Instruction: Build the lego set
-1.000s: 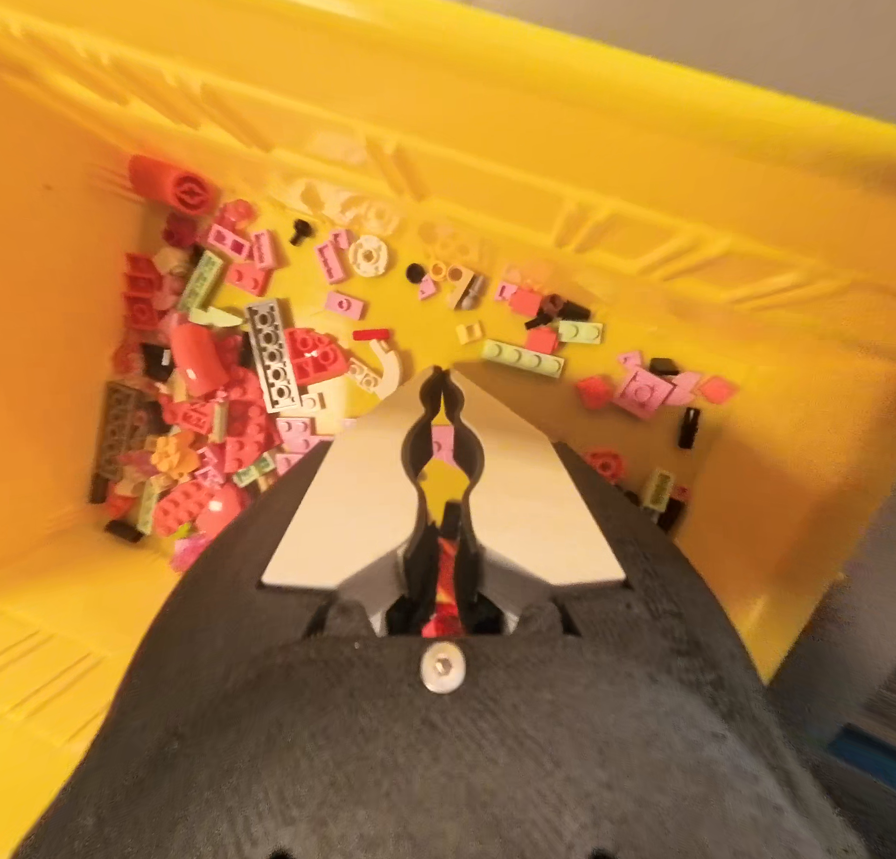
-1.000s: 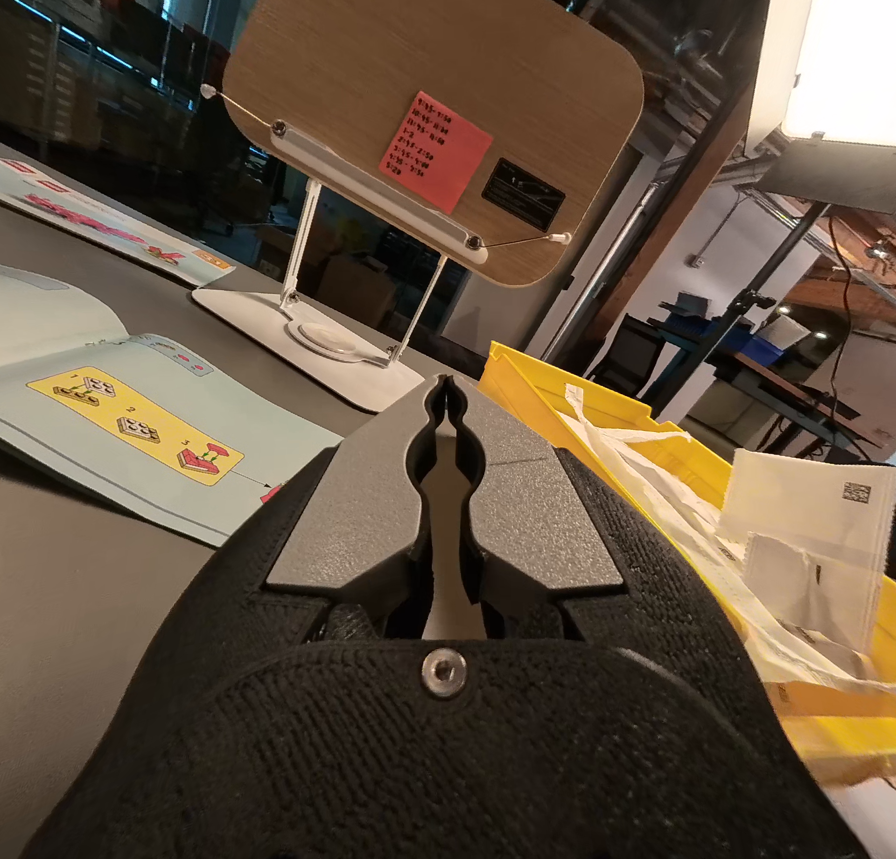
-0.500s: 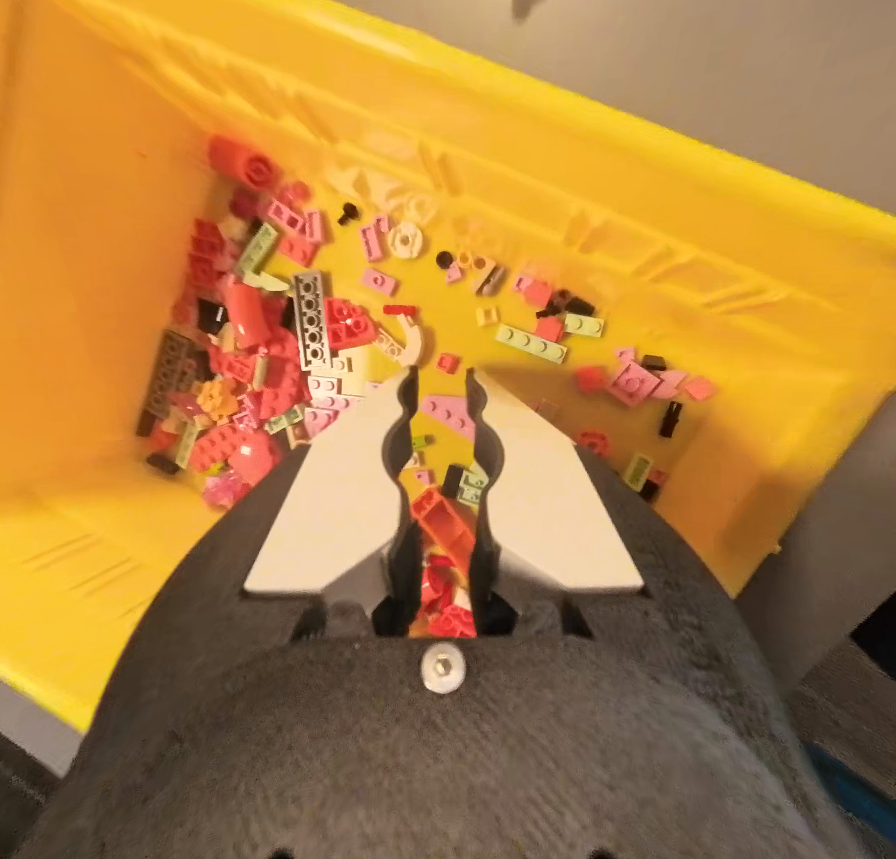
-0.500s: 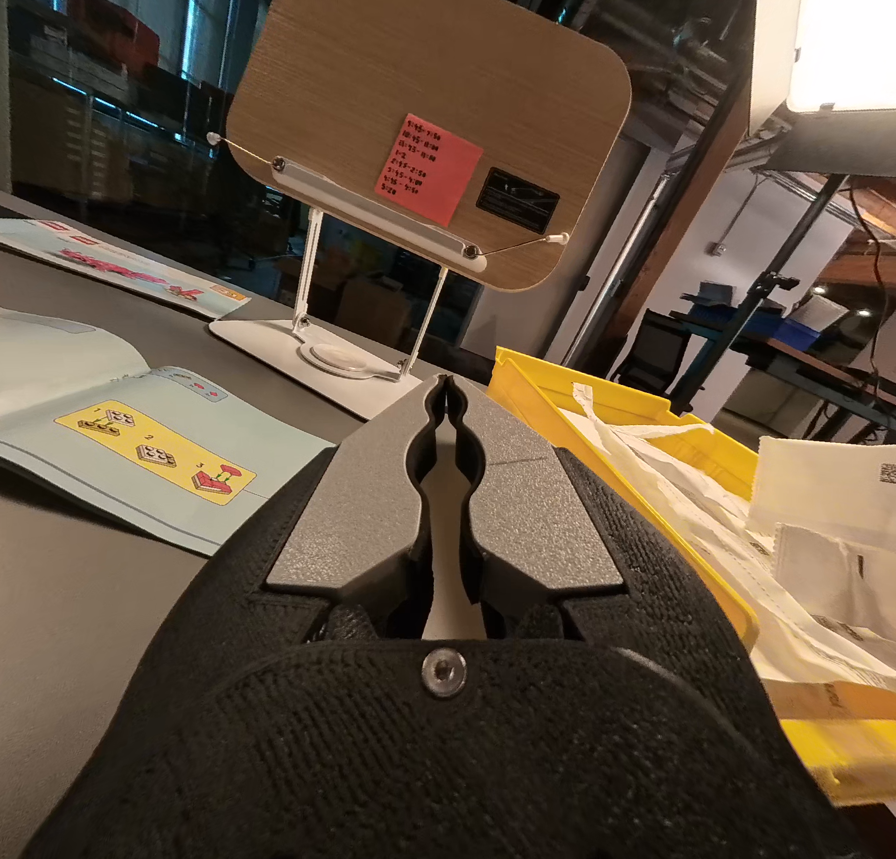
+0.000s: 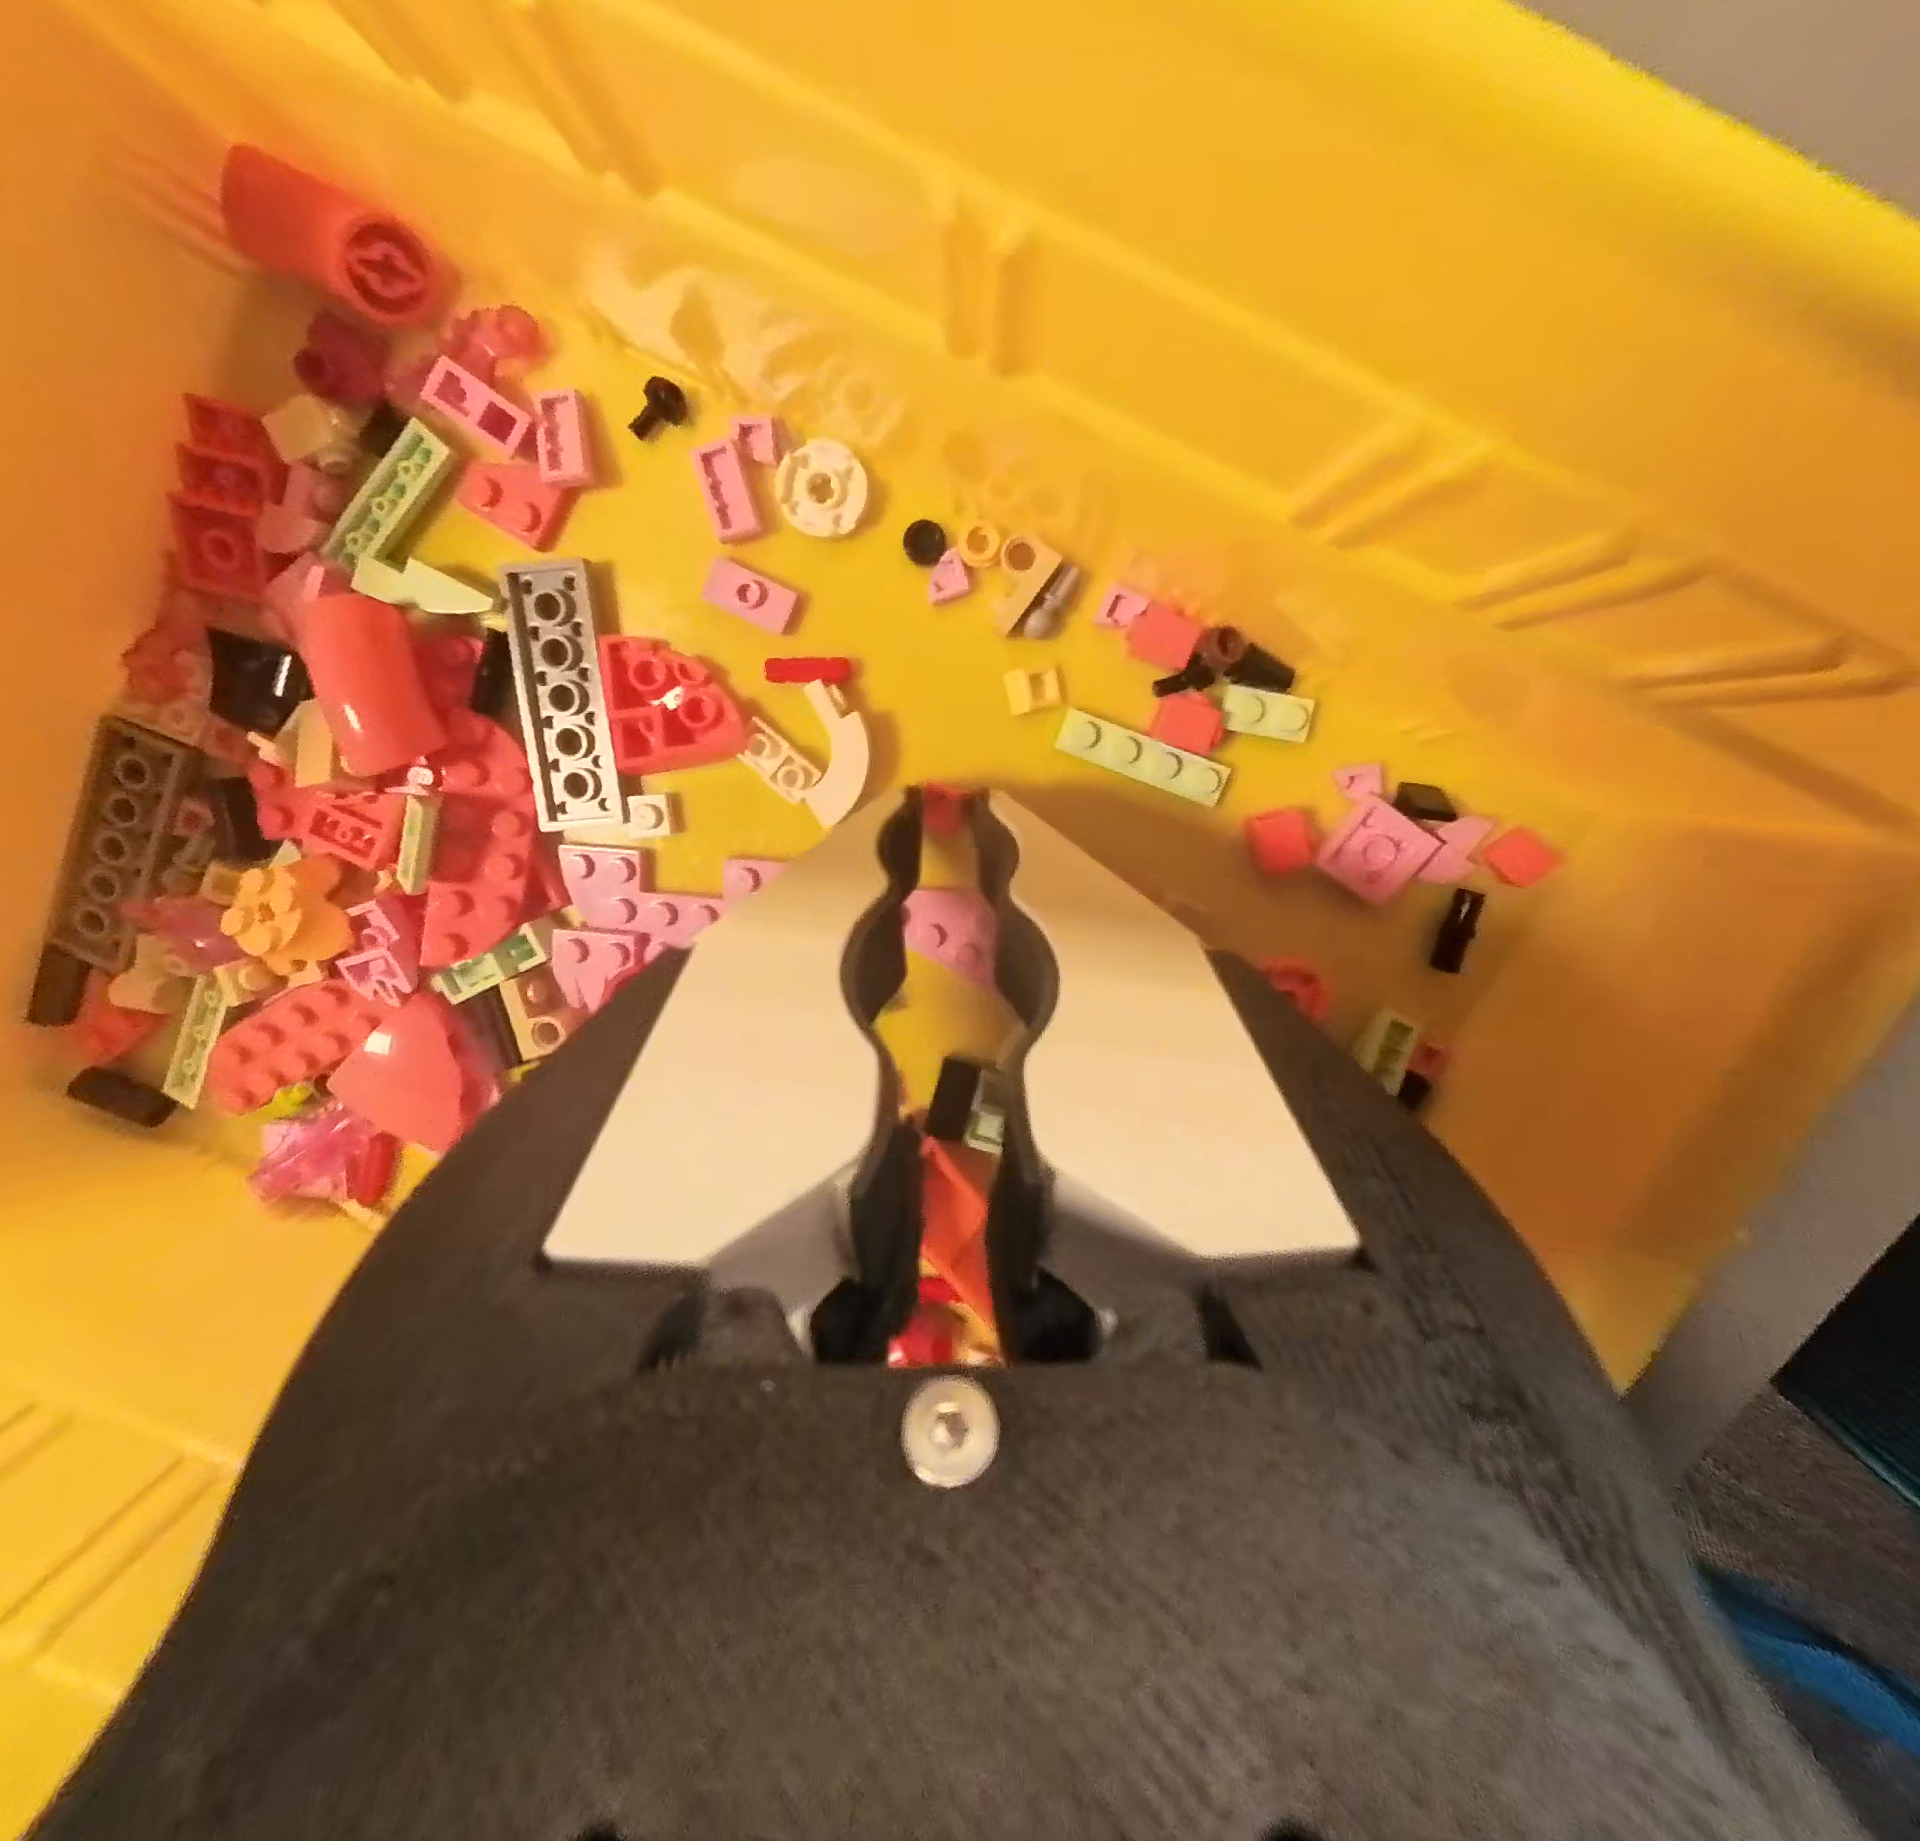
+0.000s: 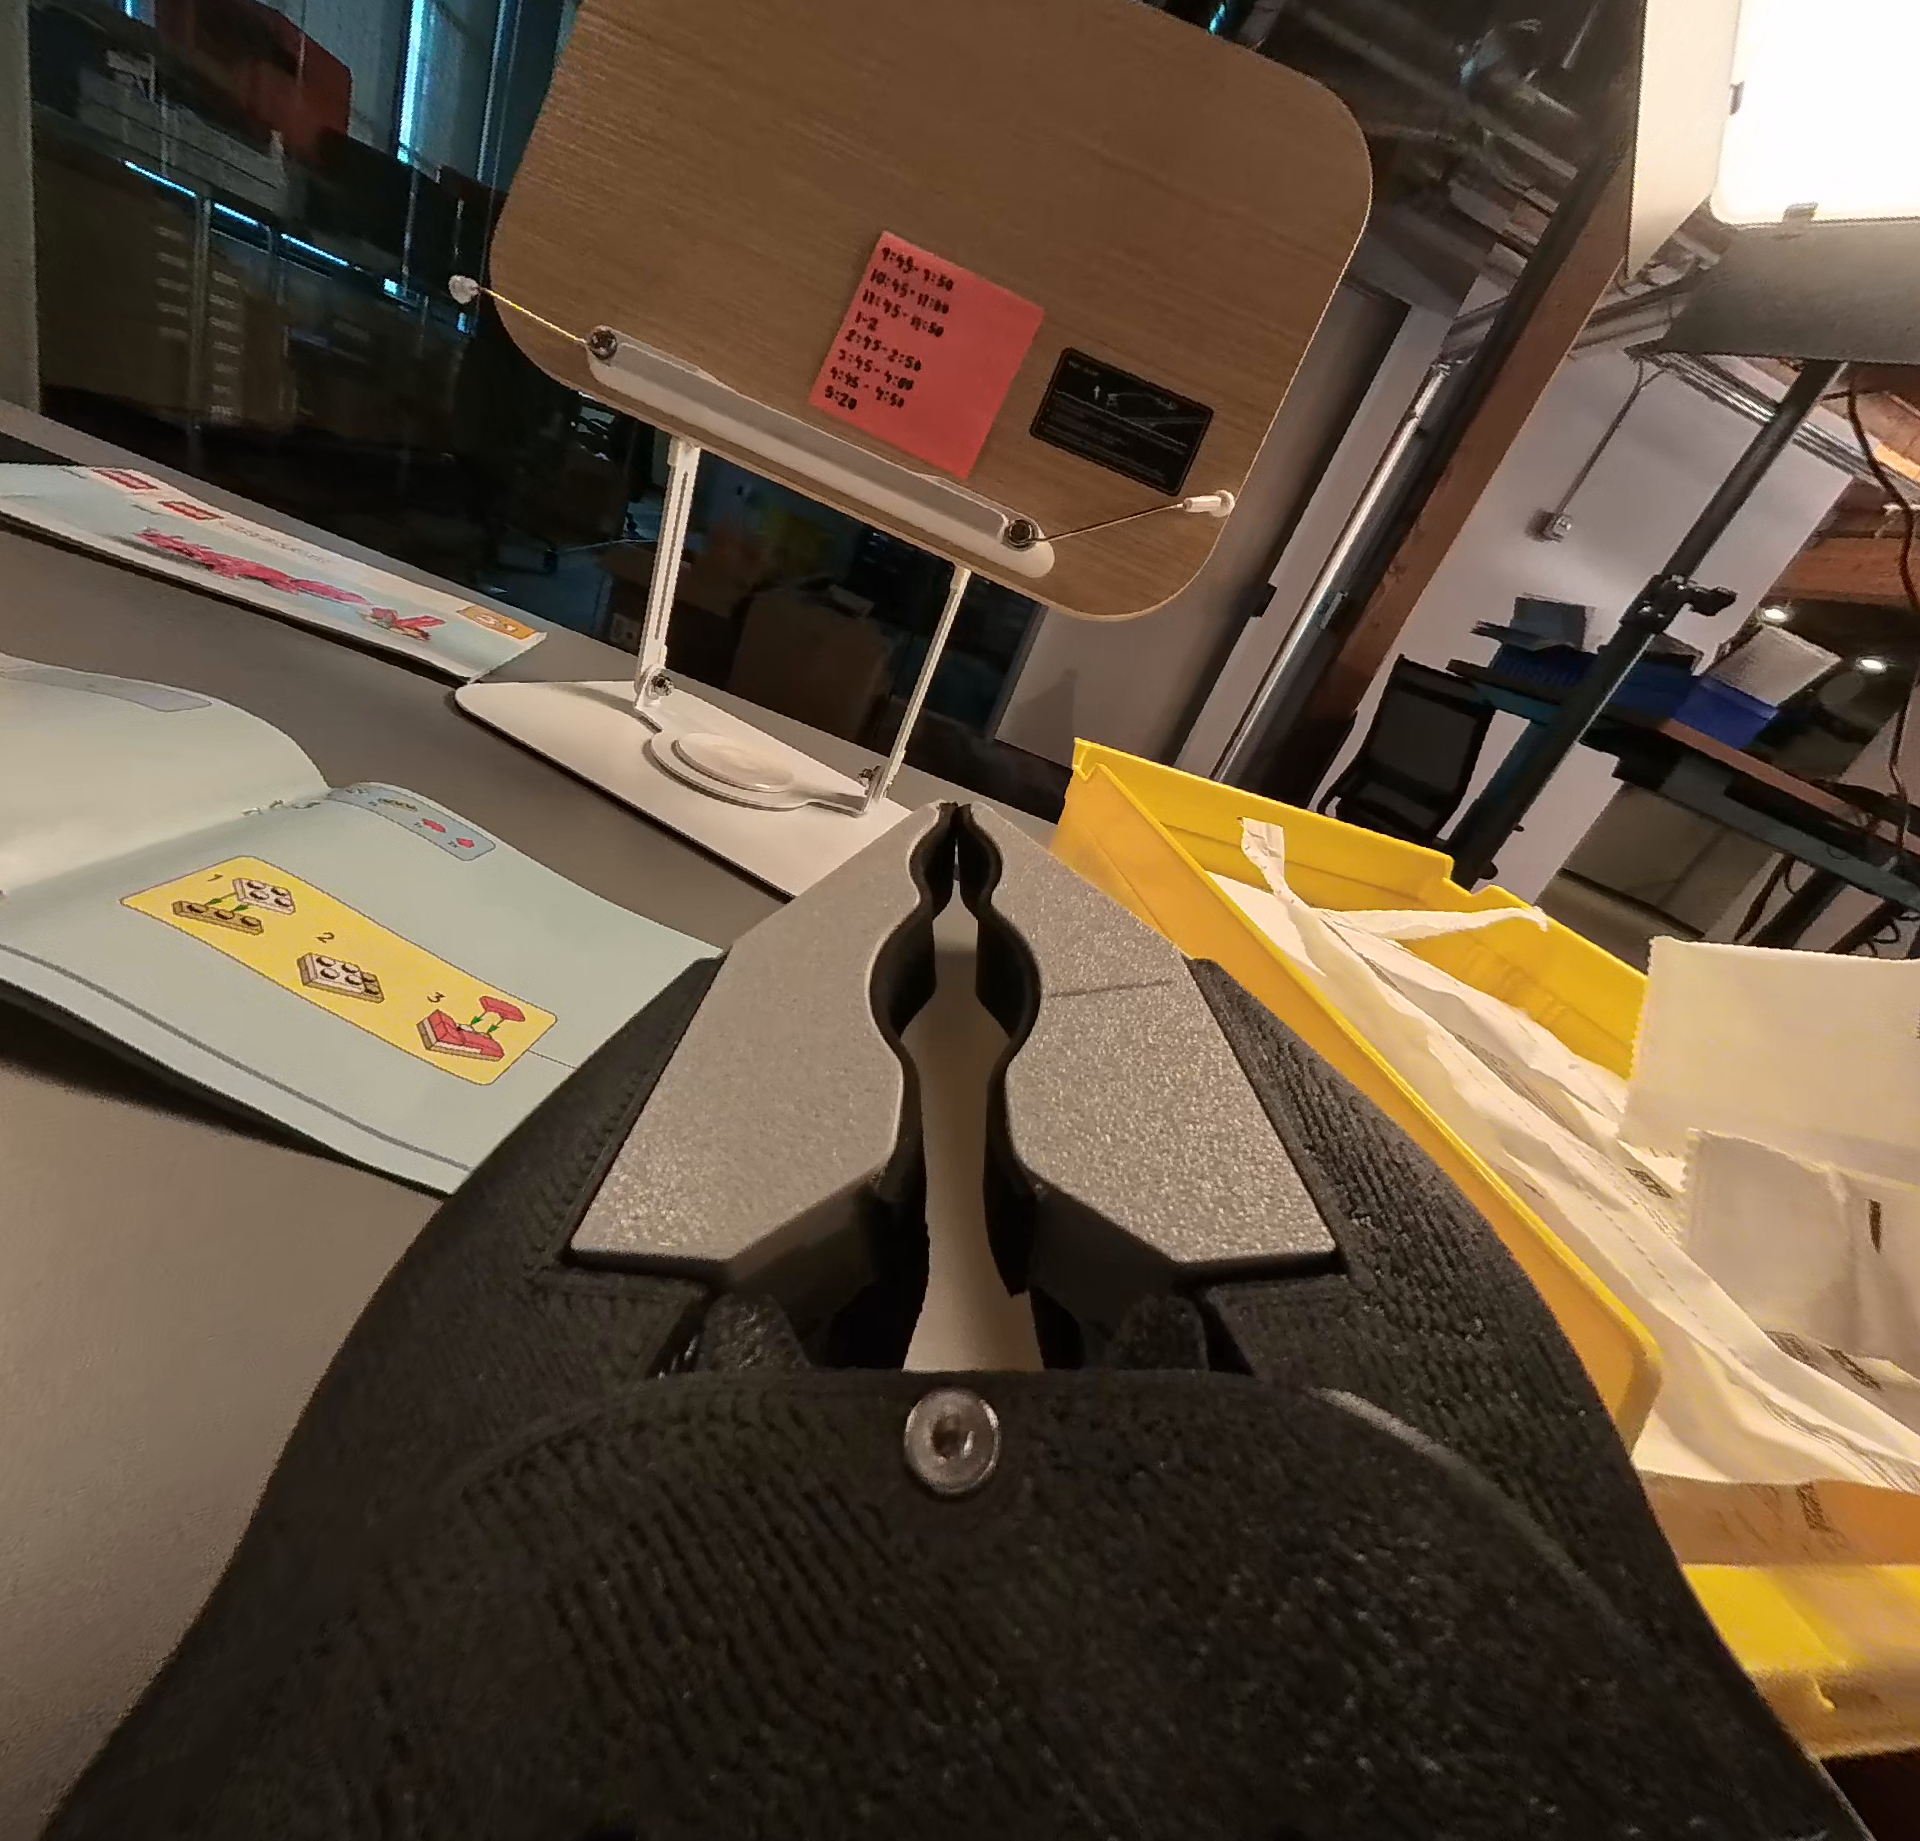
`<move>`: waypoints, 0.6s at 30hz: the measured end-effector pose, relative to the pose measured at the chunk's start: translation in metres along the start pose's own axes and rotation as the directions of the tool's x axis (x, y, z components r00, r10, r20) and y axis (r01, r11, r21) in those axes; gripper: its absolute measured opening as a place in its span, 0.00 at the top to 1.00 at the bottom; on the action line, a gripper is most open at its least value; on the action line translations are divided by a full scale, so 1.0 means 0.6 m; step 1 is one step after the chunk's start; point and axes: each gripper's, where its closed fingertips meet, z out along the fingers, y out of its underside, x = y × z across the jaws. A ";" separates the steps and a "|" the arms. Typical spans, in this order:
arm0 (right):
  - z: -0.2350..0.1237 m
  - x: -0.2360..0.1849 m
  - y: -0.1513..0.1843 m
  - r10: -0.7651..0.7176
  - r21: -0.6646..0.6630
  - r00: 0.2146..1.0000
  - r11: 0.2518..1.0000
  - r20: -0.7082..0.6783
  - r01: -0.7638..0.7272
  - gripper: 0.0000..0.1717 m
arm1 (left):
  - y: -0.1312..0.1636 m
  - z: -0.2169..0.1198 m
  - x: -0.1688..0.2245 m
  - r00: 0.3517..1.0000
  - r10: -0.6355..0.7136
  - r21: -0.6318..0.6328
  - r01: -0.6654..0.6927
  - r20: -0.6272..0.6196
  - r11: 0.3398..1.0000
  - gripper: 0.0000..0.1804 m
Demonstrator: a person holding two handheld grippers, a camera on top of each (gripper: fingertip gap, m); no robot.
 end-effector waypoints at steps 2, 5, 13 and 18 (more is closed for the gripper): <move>0.000 -0.001 0.000 -0.005 0.000 1.000 1.000 0.002 0.005 1.00 | -0.001 -0.001 -0.006 0.999 0.015 0.010 -0.015 0.034 1.000 0.96; 0.001 -0.002 0.001 -0.006 -0.002 1.000 1.000 0.003 0.006 1.00 | 0.002 -0.004 -0.010 0.996 0.049 0.010 -0.050 0.073 0.999 0.96; 0.003 -0.001 -0.001 0.007 0.002 1.000 1.000 -0.004 -0.007 1.00 | -0.110 -0.138 0.023 0.951 0.051 0.317 -0.152 0.305 0.936 0.97; 0.004 -0.005 -0.004 0.007 0.008 1.000 1.000 -0.002 -0.007 1.00 | -0.272 -0.248 0.168 0.892 0.051 0.545 -0.319 0.449 0.775 0.97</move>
